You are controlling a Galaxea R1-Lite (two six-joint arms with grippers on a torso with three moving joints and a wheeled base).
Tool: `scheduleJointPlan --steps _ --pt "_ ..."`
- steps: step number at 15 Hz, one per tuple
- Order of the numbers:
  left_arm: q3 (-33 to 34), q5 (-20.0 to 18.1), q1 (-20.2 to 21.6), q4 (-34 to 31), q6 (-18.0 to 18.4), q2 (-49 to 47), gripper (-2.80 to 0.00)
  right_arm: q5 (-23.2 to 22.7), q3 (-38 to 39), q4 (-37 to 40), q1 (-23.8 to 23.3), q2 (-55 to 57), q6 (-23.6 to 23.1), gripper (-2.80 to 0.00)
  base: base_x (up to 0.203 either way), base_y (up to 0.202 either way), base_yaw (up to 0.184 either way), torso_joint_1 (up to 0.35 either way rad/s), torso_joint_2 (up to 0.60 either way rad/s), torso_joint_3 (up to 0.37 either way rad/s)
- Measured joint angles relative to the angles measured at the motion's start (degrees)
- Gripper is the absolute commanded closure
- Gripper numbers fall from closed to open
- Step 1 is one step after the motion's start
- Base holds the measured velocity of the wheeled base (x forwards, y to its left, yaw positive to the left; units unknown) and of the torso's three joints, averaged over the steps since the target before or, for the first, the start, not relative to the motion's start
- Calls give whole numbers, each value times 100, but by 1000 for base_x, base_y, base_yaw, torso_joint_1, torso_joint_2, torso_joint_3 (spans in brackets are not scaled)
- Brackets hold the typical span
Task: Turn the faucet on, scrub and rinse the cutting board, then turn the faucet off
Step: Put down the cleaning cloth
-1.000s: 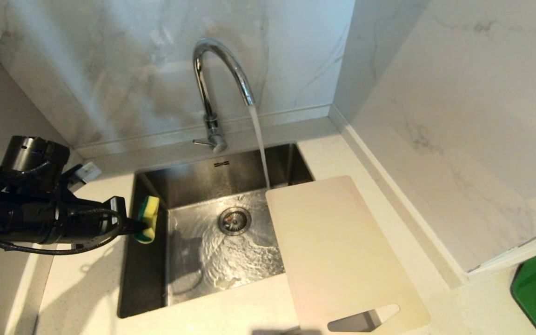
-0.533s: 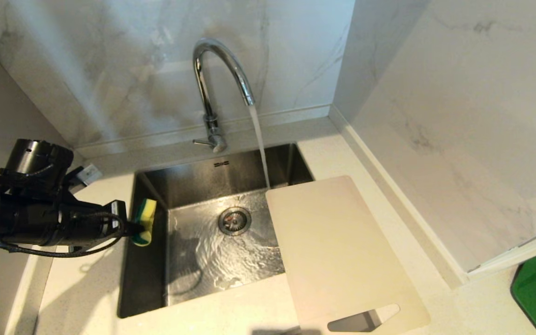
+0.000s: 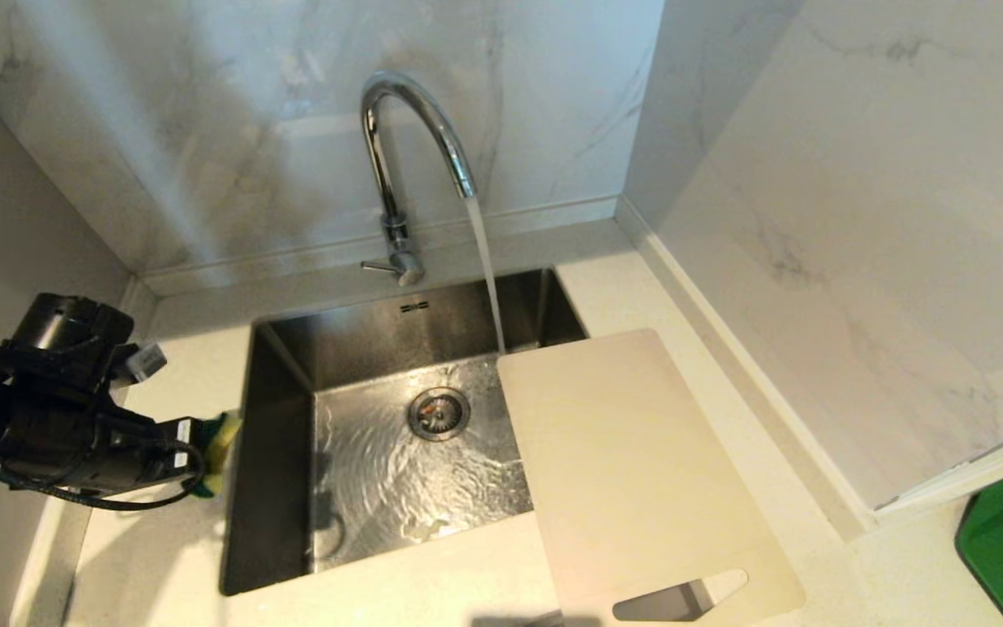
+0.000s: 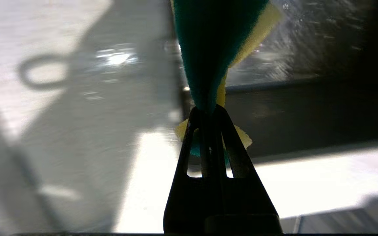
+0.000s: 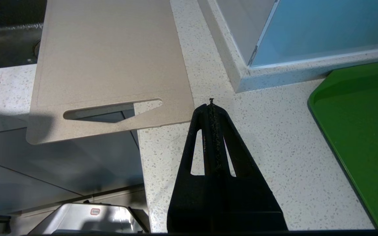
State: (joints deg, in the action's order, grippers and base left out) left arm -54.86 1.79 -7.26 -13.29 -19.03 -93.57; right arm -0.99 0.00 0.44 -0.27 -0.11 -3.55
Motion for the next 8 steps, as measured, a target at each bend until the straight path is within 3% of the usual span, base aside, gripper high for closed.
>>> scheduleJointPlan --steps 3,8 --pt "275 66 625 -16 468 2 0 20 0 0 0 0 44 0 0 0 0 0 0 0" --pt "584 34 1151 35 608 -180 0 41 0 -14 0 1 175 0 0 0 0 0 0 0"
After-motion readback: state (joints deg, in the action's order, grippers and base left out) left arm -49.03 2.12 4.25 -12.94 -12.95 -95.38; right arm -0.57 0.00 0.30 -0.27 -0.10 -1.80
